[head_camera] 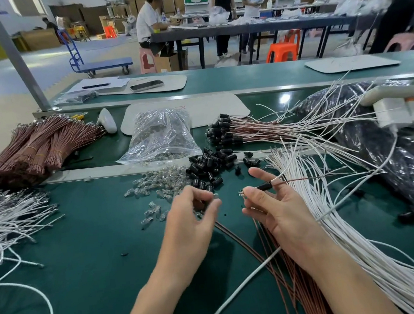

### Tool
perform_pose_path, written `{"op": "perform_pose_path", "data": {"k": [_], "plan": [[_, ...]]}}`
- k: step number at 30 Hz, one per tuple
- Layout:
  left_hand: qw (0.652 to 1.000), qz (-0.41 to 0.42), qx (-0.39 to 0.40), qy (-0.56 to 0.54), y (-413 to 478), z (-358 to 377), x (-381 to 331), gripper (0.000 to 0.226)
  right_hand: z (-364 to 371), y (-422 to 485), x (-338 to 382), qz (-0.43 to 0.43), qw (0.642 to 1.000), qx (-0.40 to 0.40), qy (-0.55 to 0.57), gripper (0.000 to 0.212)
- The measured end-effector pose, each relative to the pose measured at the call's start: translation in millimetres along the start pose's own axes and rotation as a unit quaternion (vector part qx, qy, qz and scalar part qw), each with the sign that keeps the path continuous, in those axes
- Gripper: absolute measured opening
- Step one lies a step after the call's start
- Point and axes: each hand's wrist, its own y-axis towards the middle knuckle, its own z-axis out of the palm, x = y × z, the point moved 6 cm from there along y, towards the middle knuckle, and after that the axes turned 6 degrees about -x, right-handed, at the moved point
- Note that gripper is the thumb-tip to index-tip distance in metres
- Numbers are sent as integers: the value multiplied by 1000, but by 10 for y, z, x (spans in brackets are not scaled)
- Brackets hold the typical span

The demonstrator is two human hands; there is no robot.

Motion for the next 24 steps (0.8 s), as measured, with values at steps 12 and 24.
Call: {"op": "perform_pose_path", "data": {"k": [12, 24], "plan": [[948, -115, 43, -294, -19, 189, 19, 23, 2, 12, -13, 8, 1000, 8, 7, 51], [940, -130, 64, -310, -70, 287, 32, 23, -9, 31, -29, 6, 999, 16, 30, 34]]}}
